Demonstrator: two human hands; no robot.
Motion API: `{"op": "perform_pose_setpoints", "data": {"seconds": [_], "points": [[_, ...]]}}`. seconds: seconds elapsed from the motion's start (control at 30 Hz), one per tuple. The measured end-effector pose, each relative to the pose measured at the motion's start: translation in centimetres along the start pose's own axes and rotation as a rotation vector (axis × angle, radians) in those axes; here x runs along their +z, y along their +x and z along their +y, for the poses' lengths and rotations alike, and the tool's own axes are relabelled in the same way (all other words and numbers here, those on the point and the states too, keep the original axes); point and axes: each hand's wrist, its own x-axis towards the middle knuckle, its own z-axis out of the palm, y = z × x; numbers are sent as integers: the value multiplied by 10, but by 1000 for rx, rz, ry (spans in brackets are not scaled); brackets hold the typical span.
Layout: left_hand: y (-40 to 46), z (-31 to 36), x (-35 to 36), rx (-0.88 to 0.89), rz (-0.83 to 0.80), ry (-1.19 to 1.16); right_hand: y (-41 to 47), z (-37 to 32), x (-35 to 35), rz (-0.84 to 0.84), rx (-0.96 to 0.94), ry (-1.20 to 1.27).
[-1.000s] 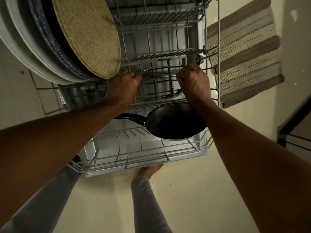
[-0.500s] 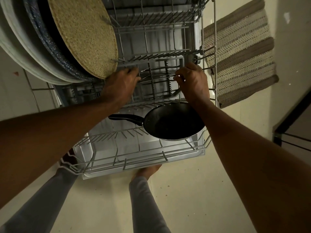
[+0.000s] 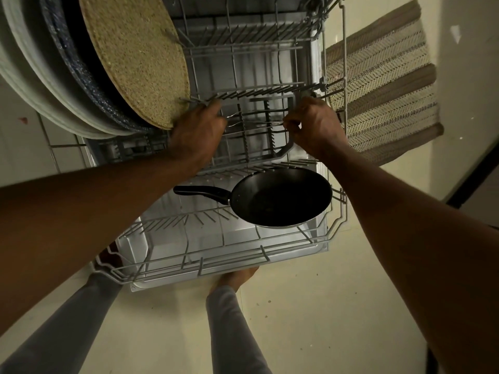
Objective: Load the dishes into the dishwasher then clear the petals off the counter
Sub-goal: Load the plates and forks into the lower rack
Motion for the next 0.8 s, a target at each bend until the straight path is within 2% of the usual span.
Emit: {"op": "perform_pose_setpoints", "data": {"seconds": [0.13,0.3,0.43,0.6,0.8], "points": [[0,0,-1,69,-73,68,0,2,-3,7,-26,-1],[-2,-7,-2,102,0,-21,4,-1,-9,-32,-85,-59],[-1,-7,4,54,-27,-91,-2,-4,-14,42,-110,-83],[-2,-5,5,66,-103,33,-6,-5,-17,107,-110,-112],[-5,-3,6,61,-25,-53,-5,-5,-16,139,-115,-163]]}}
